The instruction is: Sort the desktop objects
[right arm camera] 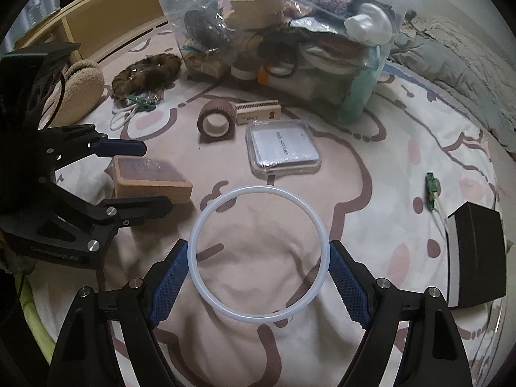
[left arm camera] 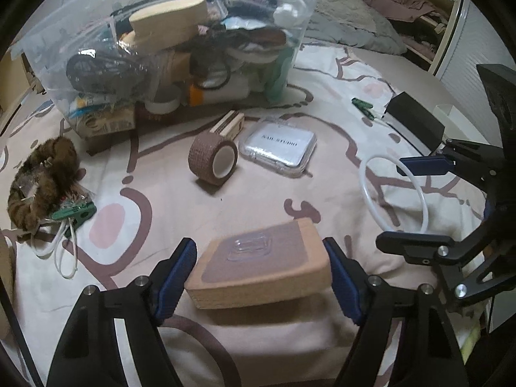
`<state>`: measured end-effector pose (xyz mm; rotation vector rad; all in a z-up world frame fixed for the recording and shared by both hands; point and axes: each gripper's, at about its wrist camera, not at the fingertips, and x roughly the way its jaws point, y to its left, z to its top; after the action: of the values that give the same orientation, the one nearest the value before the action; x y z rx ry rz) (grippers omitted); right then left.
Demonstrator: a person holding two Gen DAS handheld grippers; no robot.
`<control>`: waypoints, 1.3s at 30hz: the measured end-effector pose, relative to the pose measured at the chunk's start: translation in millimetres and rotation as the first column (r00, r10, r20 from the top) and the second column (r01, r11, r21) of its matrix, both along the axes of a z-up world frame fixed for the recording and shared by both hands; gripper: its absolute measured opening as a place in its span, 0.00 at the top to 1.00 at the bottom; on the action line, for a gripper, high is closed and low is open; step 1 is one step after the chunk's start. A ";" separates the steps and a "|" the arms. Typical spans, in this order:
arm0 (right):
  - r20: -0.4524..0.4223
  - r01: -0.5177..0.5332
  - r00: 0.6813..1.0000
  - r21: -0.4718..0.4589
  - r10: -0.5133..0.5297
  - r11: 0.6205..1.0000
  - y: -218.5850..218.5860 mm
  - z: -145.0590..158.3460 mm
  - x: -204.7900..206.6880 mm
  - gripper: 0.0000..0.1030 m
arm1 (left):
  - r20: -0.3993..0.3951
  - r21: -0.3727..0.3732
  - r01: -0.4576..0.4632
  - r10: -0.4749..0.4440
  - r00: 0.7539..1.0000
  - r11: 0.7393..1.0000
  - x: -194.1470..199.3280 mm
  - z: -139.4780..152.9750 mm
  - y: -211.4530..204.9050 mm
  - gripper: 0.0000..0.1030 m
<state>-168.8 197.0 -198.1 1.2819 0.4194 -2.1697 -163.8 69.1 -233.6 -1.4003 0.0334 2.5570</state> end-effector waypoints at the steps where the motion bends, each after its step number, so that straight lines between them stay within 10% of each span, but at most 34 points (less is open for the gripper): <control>1: -0.005 0.004 1.000 -0.001 -0.004 1.000 -0.4 2.4 0.0 0.18 | -0.003 -0.001 0.000 0.000 1.000 1.000 0.6 2.0 -0.6 0.24; 5: -0.025 0.022 0.999 -0.007 -0.022 1.000 -0.5 12.5 0.7 0.18 | -0.018 0.004 -0.007 0.007 1.000 1.000 3.0 11.4 -5.5 0.29; 8: -0.047 0.028 0.998 -0.012 -0.029 1.000 -1.4 20.8 1.7 0.18 | -0.025 0.013 -0.010 0.010 1.000 1.000 3.9 18.4 -9.6 0.52; 12: -0.056 0.036 0.998 -0.016 -0.037 0.999 -2.0 28.3 2.3 0.18 | -0.018 0.033 -0.026 0.027 0.999 0.999 4.1 24.2 -18.1 0.52; 16: -0.057 0.031 0.998 -0.013 -0.031 0.999 -4.2 30.4 5.0 0.18 | 0.013 0.085 -0.047 0.046 0.999 0.995 4.9 20.8 -27.9 0.24; 32: -0.011 0.034 0.999 -0.009 -0.034 0.999 -2.9 13.3 -3.2 0.18 | 0.225 0.145 -0.276 0.240 0.944 0.950 -14.5 -27.8 -38.8 0.12; 39: 0.013 0.046 0.999 -0.020 -0.045 0.999 4.9 6.9 -8.0 0.18 | 0.199 0.119 -0.342 0.315 0.928 0.932 -23.6 -30.8 -25.6 0.03</control>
<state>-176.8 201.9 -191.2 1.3050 0.3660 -2.1972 -187.4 43.5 -264.4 -1.6878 -0.4552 2.6072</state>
